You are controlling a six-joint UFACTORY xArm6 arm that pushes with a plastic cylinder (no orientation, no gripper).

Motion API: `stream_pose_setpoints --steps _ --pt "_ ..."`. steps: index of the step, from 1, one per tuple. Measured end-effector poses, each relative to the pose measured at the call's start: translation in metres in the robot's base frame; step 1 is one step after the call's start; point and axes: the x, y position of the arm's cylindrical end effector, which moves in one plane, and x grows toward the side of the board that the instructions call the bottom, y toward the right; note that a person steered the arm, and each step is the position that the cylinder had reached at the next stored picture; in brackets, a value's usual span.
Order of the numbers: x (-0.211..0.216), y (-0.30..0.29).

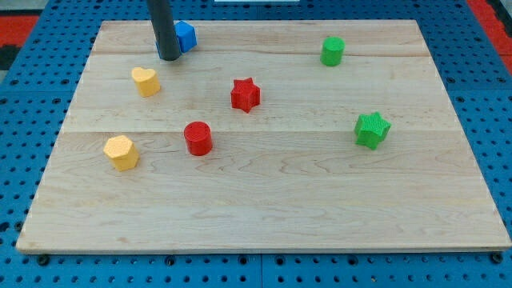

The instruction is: Slide the red star to the top right of the red circle

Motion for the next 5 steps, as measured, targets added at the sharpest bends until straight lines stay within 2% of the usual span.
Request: stream_pose_setpoints --steps 1,2,3,4,5 --pt "0.016 0.056" --pt "0.042 0.162" --pt "0.086 0.194" --pt "0.107 0.179" --pt "0.107 0.141"
